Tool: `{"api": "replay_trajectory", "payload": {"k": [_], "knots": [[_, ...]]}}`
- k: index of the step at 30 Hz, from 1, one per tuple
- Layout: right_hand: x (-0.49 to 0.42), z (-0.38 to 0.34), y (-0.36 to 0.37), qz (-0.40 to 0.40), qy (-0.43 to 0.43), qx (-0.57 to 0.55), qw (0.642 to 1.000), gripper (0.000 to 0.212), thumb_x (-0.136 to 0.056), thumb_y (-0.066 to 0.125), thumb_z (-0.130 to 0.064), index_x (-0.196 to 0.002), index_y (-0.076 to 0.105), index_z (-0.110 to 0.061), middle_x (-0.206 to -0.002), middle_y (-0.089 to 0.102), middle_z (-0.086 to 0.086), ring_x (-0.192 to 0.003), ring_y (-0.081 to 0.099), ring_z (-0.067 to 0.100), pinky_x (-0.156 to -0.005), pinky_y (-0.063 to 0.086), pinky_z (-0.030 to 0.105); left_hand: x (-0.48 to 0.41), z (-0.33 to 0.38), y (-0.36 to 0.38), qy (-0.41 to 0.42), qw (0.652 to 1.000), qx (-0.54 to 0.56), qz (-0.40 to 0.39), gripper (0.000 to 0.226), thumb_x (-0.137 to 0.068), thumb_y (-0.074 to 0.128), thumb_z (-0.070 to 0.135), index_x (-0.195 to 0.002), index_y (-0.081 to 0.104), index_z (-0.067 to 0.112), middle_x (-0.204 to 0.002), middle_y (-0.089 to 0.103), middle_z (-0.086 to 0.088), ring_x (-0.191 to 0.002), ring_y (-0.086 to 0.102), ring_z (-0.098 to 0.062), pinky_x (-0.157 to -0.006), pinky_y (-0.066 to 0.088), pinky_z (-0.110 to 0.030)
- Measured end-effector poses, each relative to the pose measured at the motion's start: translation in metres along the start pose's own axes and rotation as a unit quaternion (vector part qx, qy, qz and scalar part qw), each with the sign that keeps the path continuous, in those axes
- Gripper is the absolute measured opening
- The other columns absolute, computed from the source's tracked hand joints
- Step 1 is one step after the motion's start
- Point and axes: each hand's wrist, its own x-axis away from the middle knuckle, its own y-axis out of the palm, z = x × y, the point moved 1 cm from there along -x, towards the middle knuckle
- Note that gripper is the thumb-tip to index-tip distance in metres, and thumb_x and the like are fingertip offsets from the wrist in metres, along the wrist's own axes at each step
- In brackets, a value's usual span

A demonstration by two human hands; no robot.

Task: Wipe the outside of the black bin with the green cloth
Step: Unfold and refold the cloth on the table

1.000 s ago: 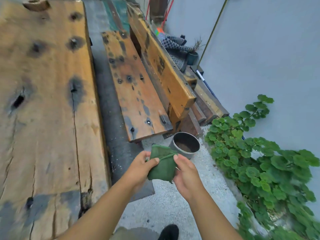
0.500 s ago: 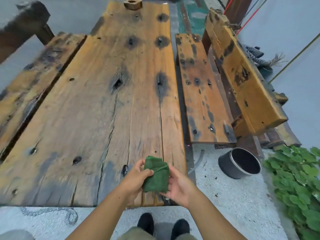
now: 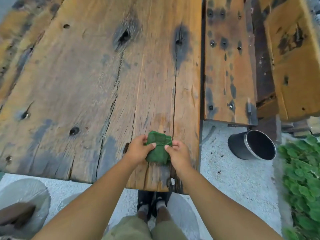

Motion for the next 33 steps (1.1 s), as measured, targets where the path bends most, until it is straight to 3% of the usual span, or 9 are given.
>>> {"api": "replay_trajectory", "payload": {"k": [3,7,12,17,21,25,28,30,33], "knots": [[-0.022,0.008,0.004,0.034,-0.028,0.053,0.998,0.021,-0.092,0.068,-0.012,-0.086,0.056,-0.028,-0.087,0.067,0.002,-0.083,0.069,0.021,-0.074,0.059,0.035,-0.028,-0.01,0.006,0.028,0.997,-0.075,0.003,0.024,-0.089,0.07,0.019,-0.111,0.066,0.012,-0.103,0.072,-0.003,-0.092,0.069,-0.019,-0.08,0.06,-0.038],[-0.036,0.018,0.01,0.07,-0.072,0.176,0.979,0.012,-0.092,0.068,-0.021,-0.094,0.057,-0.022,-0.086,0.064,-0.005,-0.078,0.064,0.017,-0.067,0.055,0.033,-0.048,-0.032,0.012,0.075,0.971,-0.22,0.059,0.011,-0.089,0.069,0.027,-0.092,0.061,0.019,-0.087,0.063,0.009,-0.083,0.062,-0.014,-0.063,0.047,-0.021],[-0.039,0.011,0.017,0.08,-0.096,0.275,0.953,0.014,-0.094,0.062,-0.021,-0.102,0.052,-0.015,-0.094,0.063,0.003,-0.083,0.061,0.024,-0.069,0.053,0.042,-0.055,-0.044,0.014,0.075,0.955,-0.273,0.087,0.022,-0.09,0.065,0.037,-0.081,0.057,0.018,-0.086,0.058,0.001,-0.077,0.055,-0.016,-0.065,0.046,-0.032],[-0.035,0.008,0.014,0.077,-0.118,0.369,0.919,0.015,-0.097,0.059,-0.027,-0.1,0.049,-0.017,-0.094,0.06,0.002,-0.081,0.059,0.024,-0.062,0.046,0.036,-0.063,-0.032,0.009,0.008,0.962,-0.268,0.059,0.028,-0.086,0.069,0.038,-0.079,0.048,0.02,-0.077,0.06,0.0,-0.071,0.057,-0.02,-0.059,0.045,-0.034],[-0.032,0.004,0.003,0.06,-0.071,0.295,0.951,0.019,-0.095,0.065,-0.027,-0.1,0.05,-0.016,-0.091,0.061,0.002,-0.077,0.058,0.02,-0.057,0.035,0.031,-0.05,-0.017,0.012,-0.035,0.968,-0.232,0.09,0.031,-0.089,0.068,0.032,-0.097,0.044,0.014,-0.083,0.056,-0.001,-0.078,0.056,-0.022,-0.065,0.043,-0.034],[-0.02,0.009,-0.012,0.072,-0.064,0.21,0.973,0.007,-0.096,0.062,-0.015,-0.099,0.055,-0.017,-0.086,0.066,-0.004,-0.079,0.064,0.02,-0.061,0.042,0.027,-0.021,-0.016,0.016,-0.021,0.974,-0.163,0.156,0.014,-0.094,0.058,0.019,-0.095,0.044,0.015,-0.085,0.058,0.0,-0.076,0.057,-0.019,-0.063,0.044,-0.032],[-0.009,0.014,-0.012,0.066,-0.042,0.163,0.984,0.011,-0.094,0.061,-0.012,-0.089,0.056,-0.021,-0.078,0.067,0.0,-0.075,0.07,0.024,-0.065,0.056,0.038,0.0,-0.02,0.02,0.015,0.978,-0.155,0.141,0.013,-0.092,0.053,0.008,-0.09,0.05,0.021,-0.076,0.058,0.005,-0.068,0.056,-0.014,-0.054,0.038,-0.024],[-0.006,0.017,-0.006,0.049,-0.009,0.131,0.99,0.015,-0.093,0.062,-0.011,-0.088,0.055,-0.023,-0.077,0.068,0.002,-0.072,0.071,0.022,-0.071,0.061,0.046,0.005,-0.021,0.026,0.048,0.978,-0.173,0.109,0.017,-0.091,0.051,0.003,-0.094,0.058,0.018,-0.085,0.061,0.003,-0.078,0.059,-0.014,-0.063,0.045,-0.021],[-0.008,0.018,0.004,0.042,0.028,0.092,0.994,0.016,-0.091,0.066,-0.011,-0.091,0.055,-0.022,-0.082,0.068,0.002,-0.08,0.071,0.025,-0.077,0.06,0.052,0.003,-0.02,0.036,0.088,0.969,-0.222,0.057,0.026,-0.091,0.053,0.0,-0.114,0.062,0.009,-0.112,0.058,-0.003,-0.101,0.058,-0.017,-0.091,0.048,-0.027]]}}
